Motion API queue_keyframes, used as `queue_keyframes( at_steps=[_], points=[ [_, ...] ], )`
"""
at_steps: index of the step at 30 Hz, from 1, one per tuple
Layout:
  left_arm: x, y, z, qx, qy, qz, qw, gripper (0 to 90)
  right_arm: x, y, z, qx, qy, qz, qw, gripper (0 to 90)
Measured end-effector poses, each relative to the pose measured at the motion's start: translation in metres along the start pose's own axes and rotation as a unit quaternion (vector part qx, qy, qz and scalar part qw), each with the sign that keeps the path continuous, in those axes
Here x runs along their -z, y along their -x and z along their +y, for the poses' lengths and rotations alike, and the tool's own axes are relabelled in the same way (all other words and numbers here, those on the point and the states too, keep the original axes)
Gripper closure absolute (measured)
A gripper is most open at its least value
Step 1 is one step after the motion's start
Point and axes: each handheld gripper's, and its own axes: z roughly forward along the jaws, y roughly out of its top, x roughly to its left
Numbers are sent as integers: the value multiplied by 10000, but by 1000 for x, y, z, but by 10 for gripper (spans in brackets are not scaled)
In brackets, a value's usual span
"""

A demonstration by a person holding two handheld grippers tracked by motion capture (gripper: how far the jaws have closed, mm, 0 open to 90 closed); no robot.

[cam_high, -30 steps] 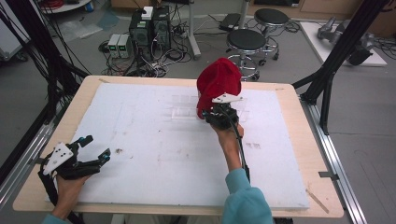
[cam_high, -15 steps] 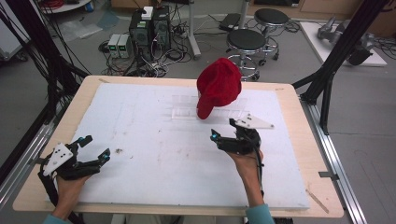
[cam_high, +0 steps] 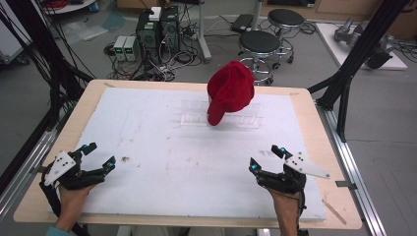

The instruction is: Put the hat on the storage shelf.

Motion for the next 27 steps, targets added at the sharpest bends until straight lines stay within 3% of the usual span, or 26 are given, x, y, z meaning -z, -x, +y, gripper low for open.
queue_keyframes(
  at_steps=[6, 12, 18, 27],
  points=[
    [0, 0, 0, -3, 13, 4, 10000, 125, 9, 4, -17, 197, 300, -58, 9993, 108],
    [0, 3, 0, -115, 3, 22, 9999, 124, 9, 10, -35, 220, 363, -115, 9990, 108],
    [0, 3, 0, -147, 1, 36, 9999, 125, 7, 13, -54, 272, 681, -221, 9971, 108],
    [1, 3, 0, -130, 50, 46, 9999, 125, 4, 15, -60, 209, 598, -376, 9973, 109]
  ],
)
